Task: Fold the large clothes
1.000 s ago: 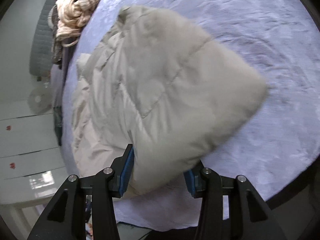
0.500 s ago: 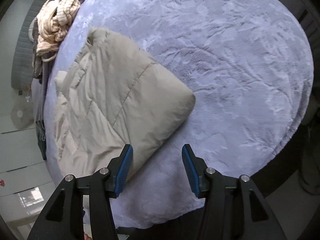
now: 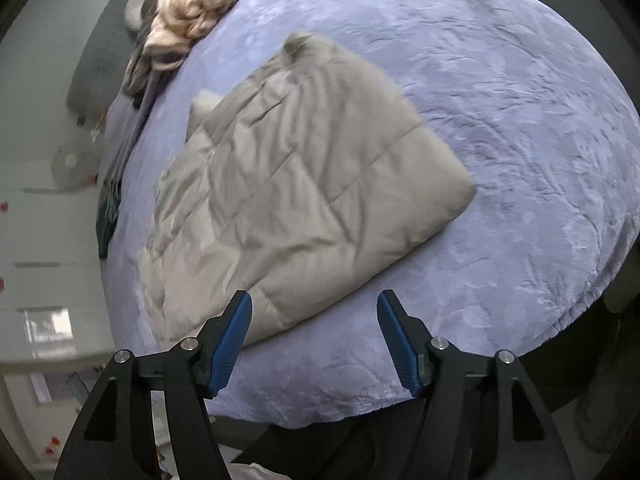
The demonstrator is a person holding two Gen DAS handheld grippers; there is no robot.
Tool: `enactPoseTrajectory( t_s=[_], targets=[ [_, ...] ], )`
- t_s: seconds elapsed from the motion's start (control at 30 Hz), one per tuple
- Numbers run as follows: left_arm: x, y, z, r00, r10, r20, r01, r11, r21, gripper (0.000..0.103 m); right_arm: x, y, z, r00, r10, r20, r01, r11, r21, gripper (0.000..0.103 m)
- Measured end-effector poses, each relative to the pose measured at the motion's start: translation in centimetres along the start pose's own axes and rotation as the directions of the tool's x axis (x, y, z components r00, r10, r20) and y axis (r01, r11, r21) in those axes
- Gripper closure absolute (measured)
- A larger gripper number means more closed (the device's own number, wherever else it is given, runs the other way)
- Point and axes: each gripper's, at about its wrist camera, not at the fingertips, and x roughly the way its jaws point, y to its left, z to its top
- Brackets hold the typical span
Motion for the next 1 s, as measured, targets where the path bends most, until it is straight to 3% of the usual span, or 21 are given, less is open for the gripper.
enactPoseTrajectory(
  t_s=[0.23, 0.43, 0.47, 0.5, 0.53, 0.57, 0.77, 1.0],
  targets=[
    [0.3, -1.0, -0.1, 1.000, 0.015, -0.014, -0.014, 0.998, 0.066, 0.015, 0.4, 1.3, -1.3, 1.000, 0.005, -0.016, -0.006, 0.999, -0.045, 0.034],
    [0.5, -0.8, 1.9, 1.000, 0.002, 0.004, -0.003, 0.990, 0.142, 0.015, 2.0, 4.5, -1.3, 1.000, 0.005, -0.007, -0.005, 0.997, -0.077, 0.033],
    [0.8, -0.4, 2.5, 1.000, -0.006, 0.001, 0.006, 0.989, 0.150, 0.015, 2.5, 5.5, -1.4, 1.000, 0.004, -0.005, -0.004, 0.996, -0.088, 0.032],
    [1.0, -0.2, 3.0, 1.000, -0.010, 0.000, 0.009, 0.988, 0.154, 0.015, 2.8, 6.1, -1.3, 1.000, 0.005, -0.005, -0.006, 0.995, -0.095, 0.018],
    [1.3, 0.2, 3.7, 1.000, -0.012, -0.001, 0.012, 0.987, 0.162, 0.013, 3.2, 6.9, -1.4, 1.000, 0.009, -0.006, -0.009, 0.995, -0.104, 0.015],
    [1.5, 0.5, 4.3, 1.000, -0.012, -0.004, 0.012, 0.986, 0.168, 0.000, 3.6, 7.7, -1.4, 1.000, 0.013, -0.003, -0.014, 0.993, -0.114, 0.012],
    [2.9, 1.5, 7.3, 0.999, -0.047, -0.018, 0.050, 0.980, 0.195, 0.000, 6.1, 12.8, -1.2, 1.000, 0.010, -0.010, -0.012, 0.986, -0.167, 0.010],
    [6.3, 2.2, 9.0, 0.994, -0.073, -0.082, 0.087, 0.979, 0.184, 0.000, 9.5, 17.1, -1.6, 0.997, 0.000, -0.076, -0.017, 0.975, -0.221, 0.008]
  ],
)
